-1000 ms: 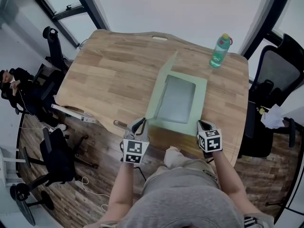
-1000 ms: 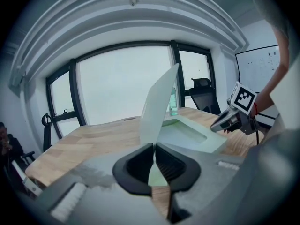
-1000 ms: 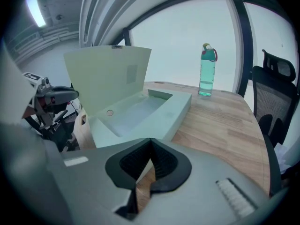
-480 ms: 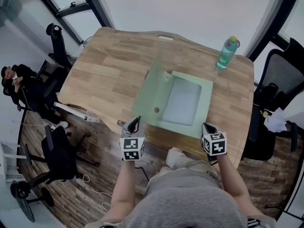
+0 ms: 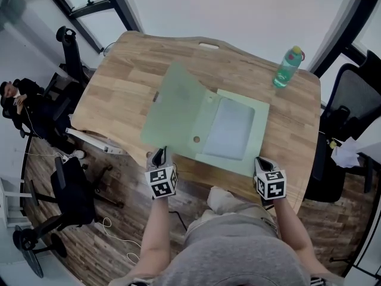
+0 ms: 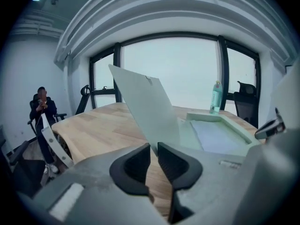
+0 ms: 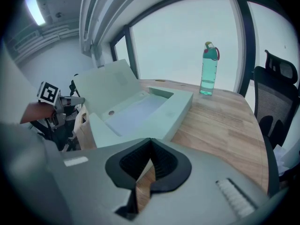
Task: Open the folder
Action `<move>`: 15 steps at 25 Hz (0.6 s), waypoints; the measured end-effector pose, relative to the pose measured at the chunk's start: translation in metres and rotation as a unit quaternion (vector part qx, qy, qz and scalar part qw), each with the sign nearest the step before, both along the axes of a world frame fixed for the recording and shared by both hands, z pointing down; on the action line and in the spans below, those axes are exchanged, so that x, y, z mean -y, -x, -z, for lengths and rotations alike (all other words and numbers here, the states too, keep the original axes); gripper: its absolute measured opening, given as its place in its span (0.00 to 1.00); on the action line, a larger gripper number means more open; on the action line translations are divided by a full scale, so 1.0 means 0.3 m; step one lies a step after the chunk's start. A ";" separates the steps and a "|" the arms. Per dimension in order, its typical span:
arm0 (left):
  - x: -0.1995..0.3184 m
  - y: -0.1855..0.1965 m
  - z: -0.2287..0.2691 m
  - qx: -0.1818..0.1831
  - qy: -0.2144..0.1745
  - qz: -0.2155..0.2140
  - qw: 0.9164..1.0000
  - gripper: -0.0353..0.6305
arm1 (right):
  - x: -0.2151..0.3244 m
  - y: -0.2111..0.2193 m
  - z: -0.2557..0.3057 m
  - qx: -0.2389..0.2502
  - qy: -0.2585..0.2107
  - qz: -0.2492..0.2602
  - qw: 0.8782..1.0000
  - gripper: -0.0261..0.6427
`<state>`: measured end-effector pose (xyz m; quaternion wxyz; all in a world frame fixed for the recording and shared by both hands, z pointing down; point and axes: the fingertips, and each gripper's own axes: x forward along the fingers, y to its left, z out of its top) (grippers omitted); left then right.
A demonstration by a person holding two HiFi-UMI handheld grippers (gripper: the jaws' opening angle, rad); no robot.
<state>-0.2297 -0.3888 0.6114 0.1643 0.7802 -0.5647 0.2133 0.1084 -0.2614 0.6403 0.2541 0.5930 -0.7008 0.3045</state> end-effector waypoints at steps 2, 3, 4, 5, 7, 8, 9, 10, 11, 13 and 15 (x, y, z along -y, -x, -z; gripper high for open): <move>0.010 0.020 -0.027 -0.004 0.013 0.015 1.000 0.14 | -0.002 -0.001 0.000 0.000 0.001 0.000 1.000 0.04; 0.016 0.029 -0.039 -0.004 0.018 0.021 1.000 0.14 | -0.002 0.000 0.000 0.000 0.001 0.000 1.000 0.04; 0.023 0.037 -0.051 -0.004 0.023 0.027 0.999 0.14 | -0.002 0.000 0.000 0.000 0.002 0.001 1.000 0.04; 0.030 0.046 -0.064 -0.002 0.028 0.034 0.999 0.15 | -0.002 -0.001 0.000 0.000 0.002 0.000 1.000 0.04; 0.041 0.067 -0.091 0.004 0.036 0.048 0.998 0.17 | -0.002 0.001 0.000 0.001 0.003 0.001 1.000 0.04; 0.046 0.078 -0.105 0.009 0.040 0.055 0.998 0.18 | -0.001 0.002 0.000 0.001 0.003 0.002 1.000 0.04; 0.050 0.087 -0.118 0.013 0.043 0.062 0.997 0.18 | -0.001 0.002 0.000 0.002 0.004 0.002 1.000 0.04; 0.054 0.094 -0.131 0.017 0.048 0.068 0.996 0.20 | -0.001 0.002 0.000 0.002 0.004 0.003 1.000 0.04; 0.058 0.100 -0.144 0.020 0.053 0.073 0.996 0.20 | -0.002 0.002 0.001 0.001 0.004 0.004 1.000 0.04; 0.065 0.112 -0.170 0.023 0.064 0.082 0.994 0.22 | -0.002 0.002 0.002 0.000 0.004 0.005 1.000 0.04; 0.072 0.121 -0.196 0.025 0.073 0.089 0.993 0.23 | -0.002 0.002 0.001 -0.001 0.005 0.005 1.000 0.04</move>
